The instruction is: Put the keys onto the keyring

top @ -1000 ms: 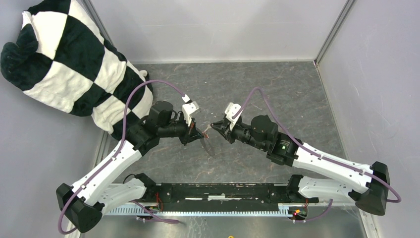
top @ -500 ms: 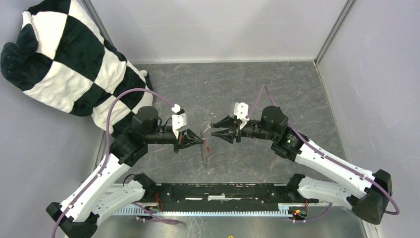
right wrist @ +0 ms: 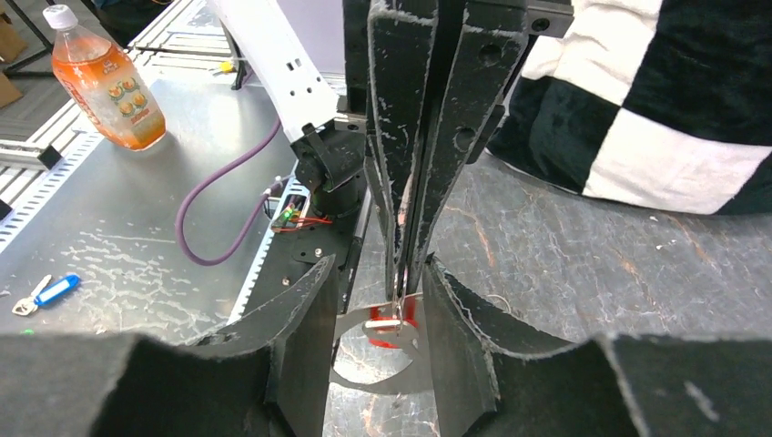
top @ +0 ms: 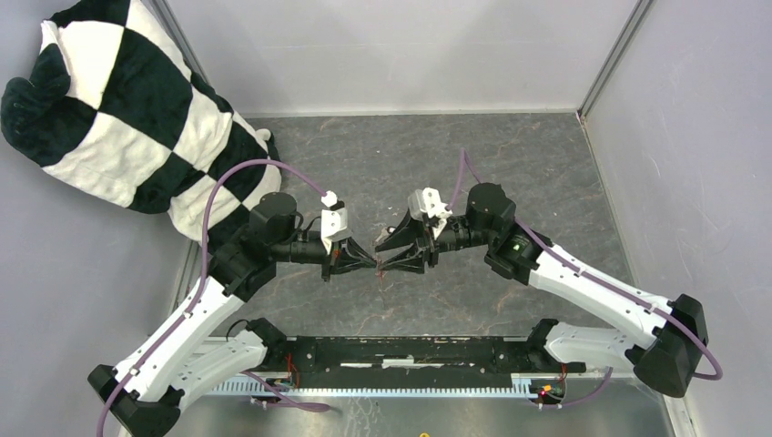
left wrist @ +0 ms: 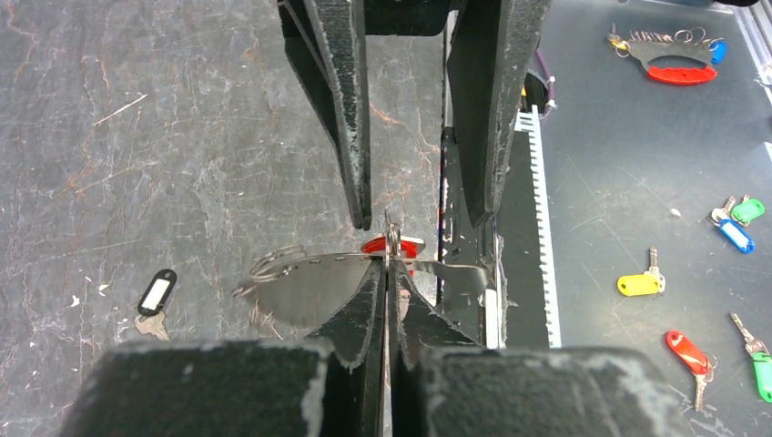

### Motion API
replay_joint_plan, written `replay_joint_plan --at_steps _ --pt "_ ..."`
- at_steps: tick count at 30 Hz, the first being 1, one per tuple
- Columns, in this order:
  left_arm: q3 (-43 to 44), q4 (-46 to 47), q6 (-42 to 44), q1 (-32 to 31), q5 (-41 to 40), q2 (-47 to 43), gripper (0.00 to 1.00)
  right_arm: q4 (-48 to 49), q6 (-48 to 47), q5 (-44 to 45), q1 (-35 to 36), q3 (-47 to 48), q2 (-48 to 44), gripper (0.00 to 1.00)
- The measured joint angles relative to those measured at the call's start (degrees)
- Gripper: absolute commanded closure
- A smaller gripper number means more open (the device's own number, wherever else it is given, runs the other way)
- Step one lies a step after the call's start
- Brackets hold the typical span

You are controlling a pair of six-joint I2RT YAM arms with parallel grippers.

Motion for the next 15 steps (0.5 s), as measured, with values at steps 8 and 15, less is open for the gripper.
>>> replay_joint_plan --at_steps 8,15 --pt "0.0 0.0 0.0 0.0 -0.1 0.3 0.98 -3.1 -0.4 1.5 0.2 2.2 2.2 0.58" --pt "0.0 0.0 0.0 0.0 -0.1 0.3 0.98 -5.6 -2.1 3.6 0.3 2.5 2.3 0.68"
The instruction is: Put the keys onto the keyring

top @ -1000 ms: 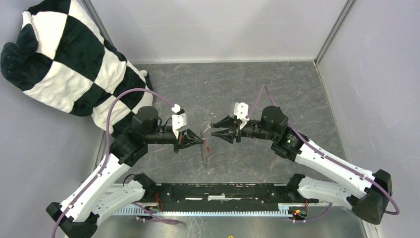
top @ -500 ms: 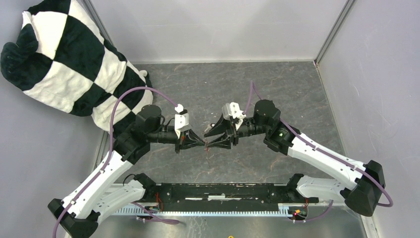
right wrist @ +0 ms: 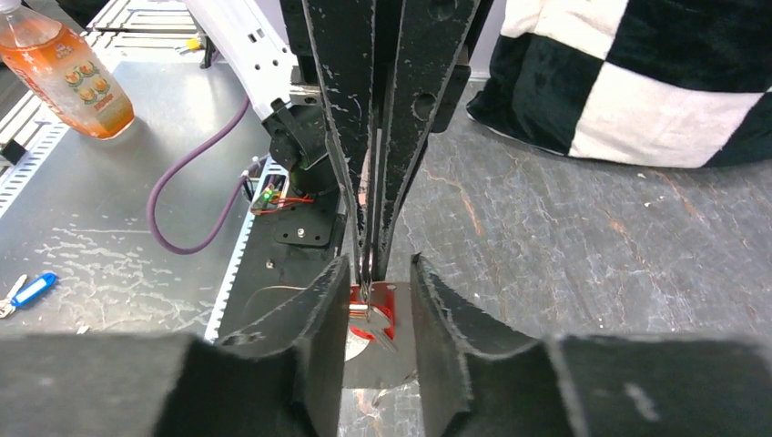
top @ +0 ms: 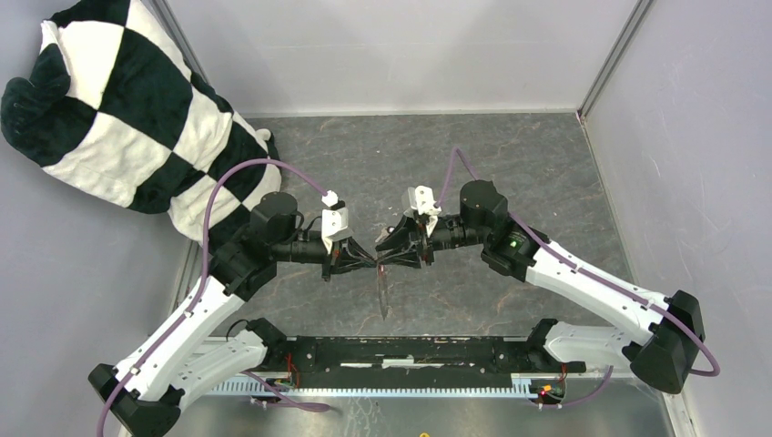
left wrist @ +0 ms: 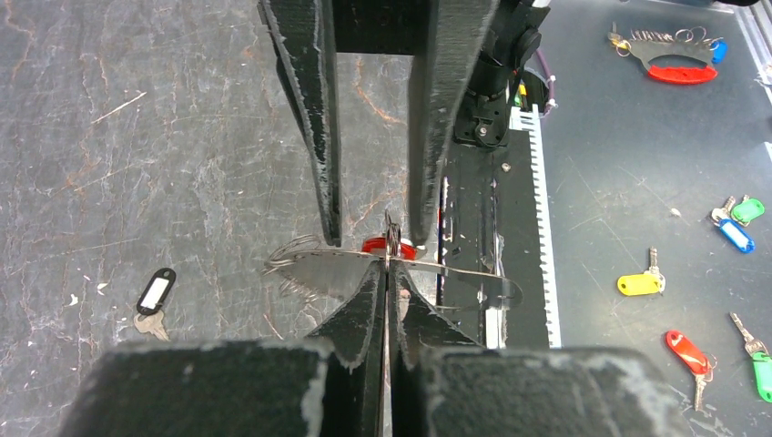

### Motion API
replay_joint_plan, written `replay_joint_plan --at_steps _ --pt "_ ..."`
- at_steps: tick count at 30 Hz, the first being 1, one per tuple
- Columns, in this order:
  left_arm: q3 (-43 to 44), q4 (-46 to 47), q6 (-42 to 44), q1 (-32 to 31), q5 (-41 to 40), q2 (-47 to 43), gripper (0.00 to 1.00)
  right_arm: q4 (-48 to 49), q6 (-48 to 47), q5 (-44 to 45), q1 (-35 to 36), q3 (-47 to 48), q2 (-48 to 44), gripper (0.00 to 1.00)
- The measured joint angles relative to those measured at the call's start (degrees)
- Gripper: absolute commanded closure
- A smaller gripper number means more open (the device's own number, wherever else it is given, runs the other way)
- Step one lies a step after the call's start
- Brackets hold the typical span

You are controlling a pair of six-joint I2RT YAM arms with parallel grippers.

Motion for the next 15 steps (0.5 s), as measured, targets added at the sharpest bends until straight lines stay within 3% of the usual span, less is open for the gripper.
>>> replay_joint_plan --at_steps 4,8,11,15 --pt "0.0 0.0 0.0 0.0 0.0 0.0 0.98 -0.9 -0.3 0.4 0.0 0.1 0.2 0.79" --pt "0.0 -0.1 0.0 0.2 -0.4 0.0 0.98 -1.7 -0.2 0.4 0.0 0.8 0.9 0.99" --pt "0.0 -0.2 0.0 0.2 -0.4 -0.1 0.97 -2.4 -0.2 0.4 0.1 1.2 1.1 0.99" --pt "0.0 -0.3 0.9 0.2 -1.0 -0.1 0.70 -5.2 -0.3 1.6 0.2 2.9 1.6 0.99"
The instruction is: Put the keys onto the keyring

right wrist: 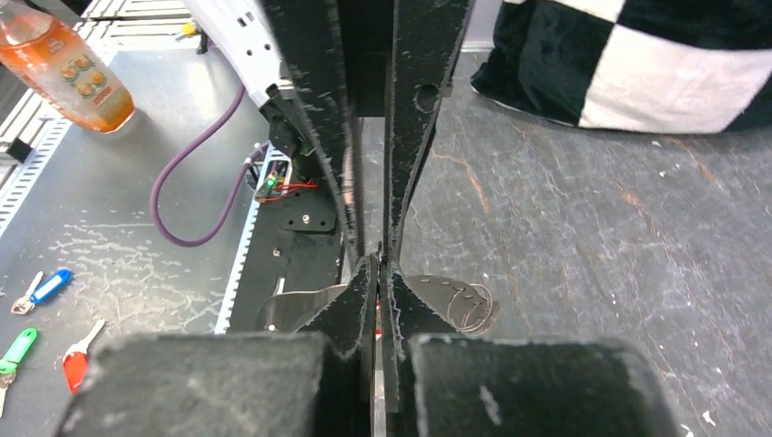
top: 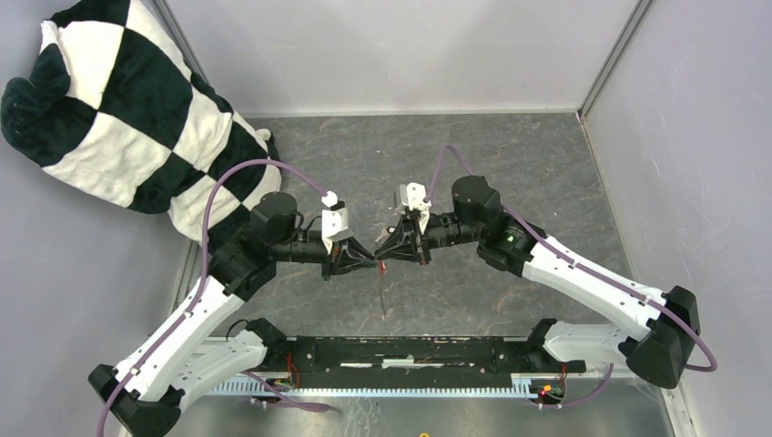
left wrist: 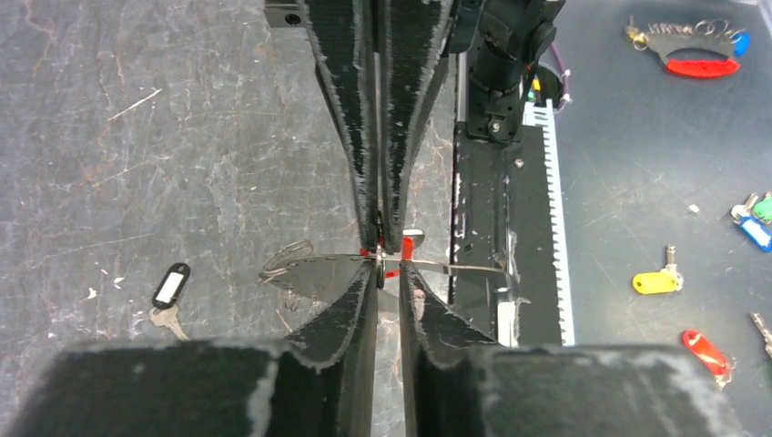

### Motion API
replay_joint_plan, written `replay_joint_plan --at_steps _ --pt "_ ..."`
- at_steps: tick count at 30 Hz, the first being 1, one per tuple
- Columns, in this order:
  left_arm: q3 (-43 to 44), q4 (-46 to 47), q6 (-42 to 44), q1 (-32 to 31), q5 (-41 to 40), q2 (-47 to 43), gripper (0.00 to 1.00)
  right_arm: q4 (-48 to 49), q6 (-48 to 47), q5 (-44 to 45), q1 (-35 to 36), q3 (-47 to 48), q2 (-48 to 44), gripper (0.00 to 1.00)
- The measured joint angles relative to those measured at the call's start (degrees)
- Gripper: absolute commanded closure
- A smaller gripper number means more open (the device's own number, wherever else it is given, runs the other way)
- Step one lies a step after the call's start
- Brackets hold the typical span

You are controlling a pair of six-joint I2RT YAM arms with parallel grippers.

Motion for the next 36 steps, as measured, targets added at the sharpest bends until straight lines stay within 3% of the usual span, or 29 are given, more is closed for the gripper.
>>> replay_joint_plan --at_steps 4,13,17,26,28,30,36 --pt "0.1 -1.2 1.8 0.0 -0.5 0.5 0.63 -5.4 -0.9 2.3 0.1 3.0 1.4 0.99" --pt "3.4 -5.8 5.5 0.0 -0.9 4.6 0.68 -13.9 -4.4 6.0 0.8 5.4 2.7 0.99" --pt "5.4 -7.2 6.5 0.0 -0.7 6.1 0.74 -16.2 -5.9 7.5 2.1 7.7 3.9 0.99" --pt "6.9 -10.8 9.3 0.0 -0.5 8.9 0.97 -20.4 -7.3 9.1 3.2 10.4 5.5 0.99" --pt "7.1 -11.4 9.6 0.0 -0.5 9.0 0.98 -20.7 -7.5 9.2 3.5 10.6 5.5 0.99" --pt "7.3 -11.8 9.9 0.0 -0.5 9.0 0.98 -20.9 -7.5 9.3 3.6 11.0 5.7 0.94" --pt "7.6 -12.5 10.4 0.0 -0.7 9.0 0.98 -19.3 -6.3 9.2 3.5 11.3 5.6 0.62"
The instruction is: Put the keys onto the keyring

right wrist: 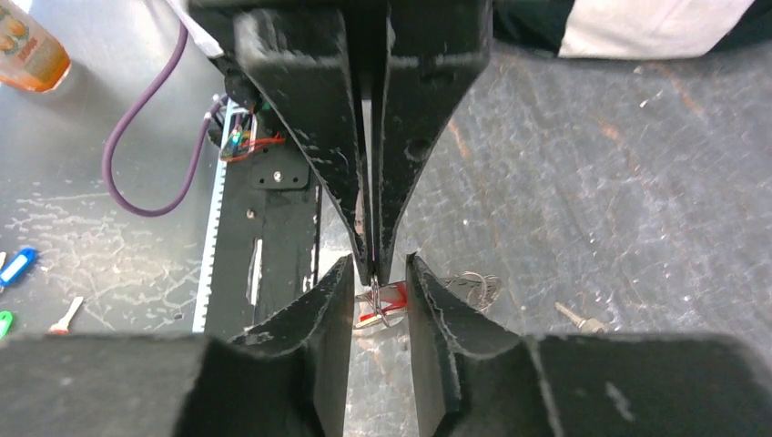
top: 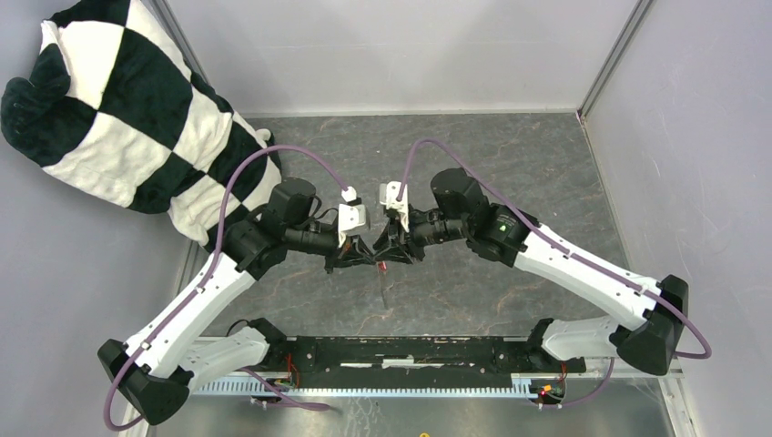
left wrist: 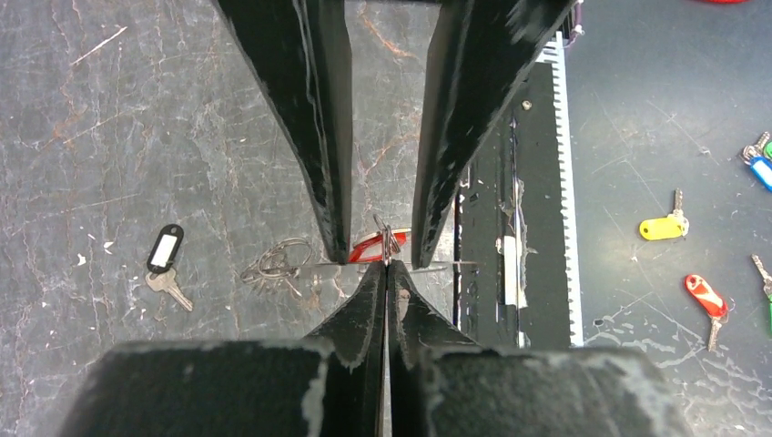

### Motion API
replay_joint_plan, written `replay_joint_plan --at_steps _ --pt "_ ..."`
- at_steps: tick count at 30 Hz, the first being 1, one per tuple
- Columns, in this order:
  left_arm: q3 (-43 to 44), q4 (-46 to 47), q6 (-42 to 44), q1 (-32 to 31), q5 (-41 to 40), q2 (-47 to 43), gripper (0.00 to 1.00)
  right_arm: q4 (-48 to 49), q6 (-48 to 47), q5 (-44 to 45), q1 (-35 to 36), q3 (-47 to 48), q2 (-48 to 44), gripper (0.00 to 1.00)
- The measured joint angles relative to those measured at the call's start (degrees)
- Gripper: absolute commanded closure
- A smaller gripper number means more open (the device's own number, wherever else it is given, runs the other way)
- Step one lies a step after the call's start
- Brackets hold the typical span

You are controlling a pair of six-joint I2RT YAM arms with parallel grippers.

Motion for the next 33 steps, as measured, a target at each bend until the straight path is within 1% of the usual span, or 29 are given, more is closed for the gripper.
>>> replay_joint_plan --at_steps 3,4,6,10,13,21,28,33 --pt "0.0 -0.3 0.0 0.0 -0.3 0.0 0.98 3.1 2.0 0.3 -0.7 -0.4 -1.9 0.50" --pt "0.0 -0.2 -0.1 0.0 -0.4 -0.1 0.98 4.6 2.6 0.4 -1.1 -1.0 -3.1 0.48" --pt "0.0 0.7 -0.7 0.0 -0.7 -0.4 0.98 8.1 4.8 0.6 -2.6 -3.2 -6.8 0.46" --pt "0.0 3.6 -3.0 0.0 -0.7 -1.9 0.98 14.0 8.4 0.7 -5.0 -7.9 -12.7 0.45" --pt "0.0 6.1 -5.3 0.0 -0.6 -2.7 0.98 18.0 11.2 0.8 -5.4 -11.8 -14.7 0.45" --pt "0.0 10.5 -9.3 0.0 0.4 -3.0 0.98 28.5 20.5 -1.6 -6.6 -21.5 -15.0 0.48" --pt "0.0 12.3 -10.4 0.0 3.0 -3.5 0.98 36.5 25.7 -4.6 -7.7 -24.4 -15.5 0.52" --pt "0.0 12.7 -10.4 0.0 3.5 -3.7 0.98 39.6 28.0 -5.5 -8.5 -25.7 -16.1 0.60"
